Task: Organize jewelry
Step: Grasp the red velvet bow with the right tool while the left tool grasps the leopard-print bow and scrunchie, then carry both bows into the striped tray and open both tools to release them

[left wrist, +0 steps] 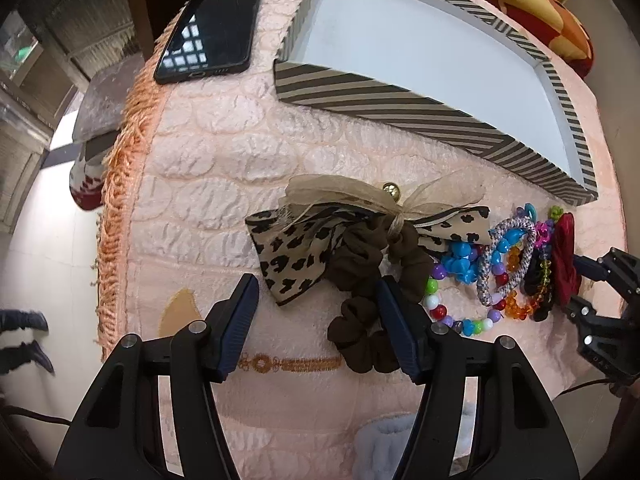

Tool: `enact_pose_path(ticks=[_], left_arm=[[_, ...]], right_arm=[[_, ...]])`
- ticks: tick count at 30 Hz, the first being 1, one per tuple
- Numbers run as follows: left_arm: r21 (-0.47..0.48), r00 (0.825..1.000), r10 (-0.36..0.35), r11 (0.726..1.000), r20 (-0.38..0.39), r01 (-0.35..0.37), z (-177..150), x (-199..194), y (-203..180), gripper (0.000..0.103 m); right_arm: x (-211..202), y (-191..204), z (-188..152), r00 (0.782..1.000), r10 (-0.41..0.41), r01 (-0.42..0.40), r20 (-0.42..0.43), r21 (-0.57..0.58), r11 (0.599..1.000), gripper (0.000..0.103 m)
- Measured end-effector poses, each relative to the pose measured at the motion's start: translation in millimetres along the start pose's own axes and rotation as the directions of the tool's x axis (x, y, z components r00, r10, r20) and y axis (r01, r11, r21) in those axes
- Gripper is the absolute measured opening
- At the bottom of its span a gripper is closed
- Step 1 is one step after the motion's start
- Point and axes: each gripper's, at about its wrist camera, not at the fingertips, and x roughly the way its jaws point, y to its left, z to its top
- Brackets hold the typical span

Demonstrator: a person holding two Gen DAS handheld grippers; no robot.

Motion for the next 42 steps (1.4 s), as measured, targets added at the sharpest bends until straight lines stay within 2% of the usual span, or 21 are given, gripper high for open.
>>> enact_pose_path(ticks=[1,2,3,6,10,14,18,26,33,37,42], left_arm=[[0.014,1.0,-0.008,1.0,0.012,0.008,-1,-1,0,0.04],[0.026,1.0,-0.008,1.0,0.024,0.008,0,-2,-2,0.031],[0.035,1.0,-0.014,0.999,0.027,0.013,0,-4,-2,0.016],[0.039,0.999,-0.036,0.999,0.036,0.035,-2,-10,-1,0.011],[0.038,0.995,-0.062,0.998,0.073,0.059,-4,-30,1,0.01],[0.037,0.99,-0.063,0.998,0.124,0.058,-5,-55,1,0.009],[0.036,0.984,-0.082,0.996,0.158,0.078,-4,-78,3,0.009],[0.111,0.969,-0.133,0.988,0.208,0.112,30,-115,0,0.008],[0.16,0.947,-0.2,0.973,0.251,0.164,85,-136,-6,0.008],[0.175,0.937,-0.215,0.97,0.275,0.171,124,-134,-14,0.008],[0.18,0.942,-0.218,0.968,0.255,0.176,170,-105,-26,0.008]], right_arm=[[-3,-1,0,1.0,-0.006,0.006,0.009,0.017,1.0,0.02],[-6,2,-2,1.0,-0.005,0.005,0.02,0.033,0.999,0.02],[-12,2,-3,0.999,0.007,-0.009,0.037,0.065,0.998,0.02],[-26,11,-7,0.996,0.011,-0.022,0.089,0.119,0.993,0.02],[-51,12,-16,0.983,0.038,-0.074,0.18,0.194,0.978,0.02],[-73,-4,-28,0.972,0.06,-0.118,0.228,0.251,0.961,0.02],[-83,-16,-19,0.959,0.077,-0.162,0.273,0.307,0.938,0.02],[-91,-28,30,0.947,0.025,-0.153,0.322,0.379,0.913,0.02],[-73,-48,88,0.955,-0.018,-0.121,0.297,0.444,0.888,0.02],[-53,-59,125,0.964,-0.041,-0.09,0.262,0.469,0.879,0.02],[-29,-72,168,0.974,-0.068,-0.051,0.218,0.496,0.867,0.02]])
